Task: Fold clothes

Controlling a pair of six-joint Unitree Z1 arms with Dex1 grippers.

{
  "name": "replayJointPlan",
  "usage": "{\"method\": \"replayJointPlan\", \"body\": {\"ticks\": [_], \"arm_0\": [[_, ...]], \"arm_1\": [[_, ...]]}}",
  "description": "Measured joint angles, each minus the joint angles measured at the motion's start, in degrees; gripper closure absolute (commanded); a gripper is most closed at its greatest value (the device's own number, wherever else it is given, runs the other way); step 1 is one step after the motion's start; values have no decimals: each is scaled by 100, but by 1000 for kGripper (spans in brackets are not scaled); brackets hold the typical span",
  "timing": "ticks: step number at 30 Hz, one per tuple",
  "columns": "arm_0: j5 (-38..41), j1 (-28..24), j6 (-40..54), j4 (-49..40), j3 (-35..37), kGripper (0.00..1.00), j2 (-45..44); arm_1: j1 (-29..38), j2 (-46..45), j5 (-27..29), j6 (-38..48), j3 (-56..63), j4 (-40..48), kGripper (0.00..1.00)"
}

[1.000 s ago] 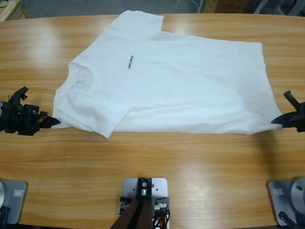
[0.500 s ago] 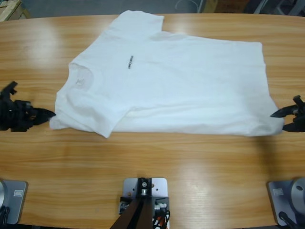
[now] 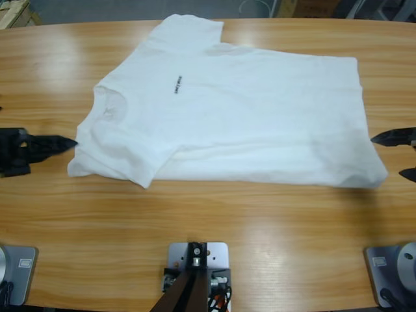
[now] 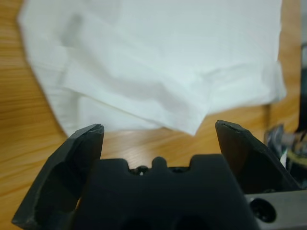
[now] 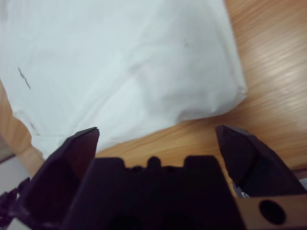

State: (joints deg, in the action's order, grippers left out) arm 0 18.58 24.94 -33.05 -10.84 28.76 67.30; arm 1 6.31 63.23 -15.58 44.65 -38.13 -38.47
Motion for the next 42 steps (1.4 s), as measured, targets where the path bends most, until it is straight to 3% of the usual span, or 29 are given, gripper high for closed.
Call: {"method": "replayJointPlan", "body": {"ticks": [7,12,19,25,42], "arm_0": [[12,1325,869,61,678,101,974],[-36,1882,1426,-54,1473,96,1597],[-1206,3014,1965,-1184,2688,87,2434],[-1641,3356,1995,-1954,3778,87,3257],[-1725,3799,1995,-2036,4129,101,4068]], "arm_1": [[353,0,-69,-694,-172,9,0],[432,16,-119,-922,-176,9,0],[454,49,-140,-939,-176,9,0],[454,60,-202,-939,-177,9,0],[454,116,-264,-950,-229,9,0]]}}
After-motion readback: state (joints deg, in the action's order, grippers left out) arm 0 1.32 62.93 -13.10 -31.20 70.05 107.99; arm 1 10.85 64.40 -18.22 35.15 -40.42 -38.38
